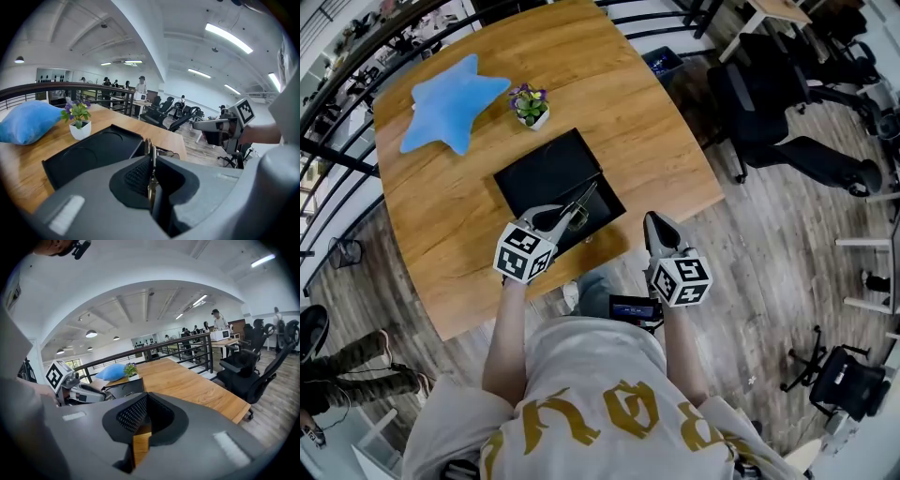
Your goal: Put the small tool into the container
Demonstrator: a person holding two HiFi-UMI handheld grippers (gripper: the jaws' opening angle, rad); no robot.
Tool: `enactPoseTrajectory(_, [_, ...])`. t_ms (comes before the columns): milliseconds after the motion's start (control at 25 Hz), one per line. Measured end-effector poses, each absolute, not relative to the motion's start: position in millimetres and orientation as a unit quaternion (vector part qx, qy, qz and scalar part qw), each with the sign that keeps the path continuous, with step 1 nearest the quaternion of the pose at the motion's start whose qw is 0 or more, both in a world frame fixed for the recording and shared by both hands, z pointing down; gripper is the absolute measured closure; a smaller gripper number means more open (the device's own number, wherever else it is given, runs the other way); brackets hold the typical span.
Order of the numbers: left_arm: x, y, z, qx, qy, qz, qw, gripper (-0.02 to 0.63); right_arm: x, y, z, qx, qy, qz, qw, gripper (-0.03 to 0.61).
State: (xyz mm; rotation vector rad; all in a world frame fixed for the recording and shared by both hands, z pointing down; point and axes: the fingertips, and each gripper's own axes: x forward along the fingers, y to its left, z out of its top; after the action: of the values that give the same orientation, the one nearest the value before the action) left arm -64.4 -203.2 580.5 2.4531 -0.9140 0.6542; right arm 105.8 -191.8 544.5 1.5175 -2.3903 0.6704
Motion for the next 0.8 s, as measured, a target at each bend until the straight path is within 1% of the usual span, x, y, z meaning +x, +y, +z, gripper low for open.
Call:
enactPoseTrajectory(520, [-55, -205, 620, 0.870, -0.311, 0.314, 0.216, 0.587, 107, -201, 565, 0.513, -0.811, 0.250, 0.128, 0.555])
enactPoseTrajectory(800, [-59, -211, 633, 0.863, -0.314, 0.346, 0.192, 0.587, 102, -206, 574, 0.507, -0.812, 0.258, 0.133, 0.555])
